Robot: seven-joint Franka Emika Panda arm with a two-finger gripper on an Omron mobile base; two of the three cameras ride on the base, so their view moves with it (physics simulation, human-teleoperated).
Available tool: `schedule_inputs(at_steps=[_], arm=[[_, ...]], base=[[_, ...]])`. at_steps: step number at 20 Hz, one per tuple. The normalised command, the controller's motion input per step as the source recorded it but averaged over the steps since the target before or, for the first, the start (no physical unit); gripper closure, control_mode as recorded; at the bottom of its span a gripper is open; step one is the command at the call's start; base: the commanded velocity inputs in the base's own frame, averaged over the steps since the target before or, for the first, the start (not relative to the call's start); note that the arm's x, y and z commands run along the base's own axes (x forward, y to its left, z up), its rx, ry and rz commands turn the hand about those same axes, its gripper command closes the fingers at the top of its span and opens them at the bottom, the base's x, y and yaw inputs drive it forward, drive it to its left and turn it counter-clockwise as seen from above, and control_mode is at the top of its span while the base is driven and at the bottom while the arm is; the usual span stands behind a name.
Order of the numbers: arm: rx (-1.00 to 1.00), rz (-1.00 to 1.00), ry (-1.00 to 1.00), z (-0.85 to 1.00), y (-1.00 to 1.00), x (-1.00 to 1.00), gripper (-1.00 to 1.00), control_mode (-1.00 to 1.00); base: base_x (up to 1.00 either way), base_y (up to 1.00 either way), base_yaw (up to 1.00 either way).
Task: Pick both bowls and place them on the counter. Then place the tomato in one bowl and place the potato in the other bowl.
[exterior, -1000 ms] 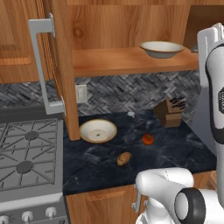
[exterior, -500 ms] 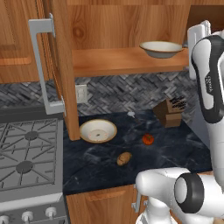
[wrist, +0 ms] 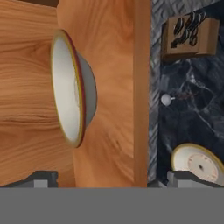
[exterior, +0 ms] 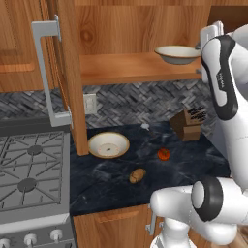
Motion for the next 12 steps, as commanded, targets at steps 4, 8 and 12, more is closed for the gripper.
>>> schedule_inputs(at_steps=[4,8,12], arm=[[0.0,0.0,0.0,-0.09,-0.1,0.42,-1.0,-1.0],[0.0,0.0,0.0,-0.01,-0.16,0.36,-1.0,-1.0],[0.0,0.0,0.0,-0.03,-0.15,0.32,-1.0,-1.0]], base=[[0.0,0.0,0.0],[0.0,0.0,0.0],[0.0,0.0,0.0]])
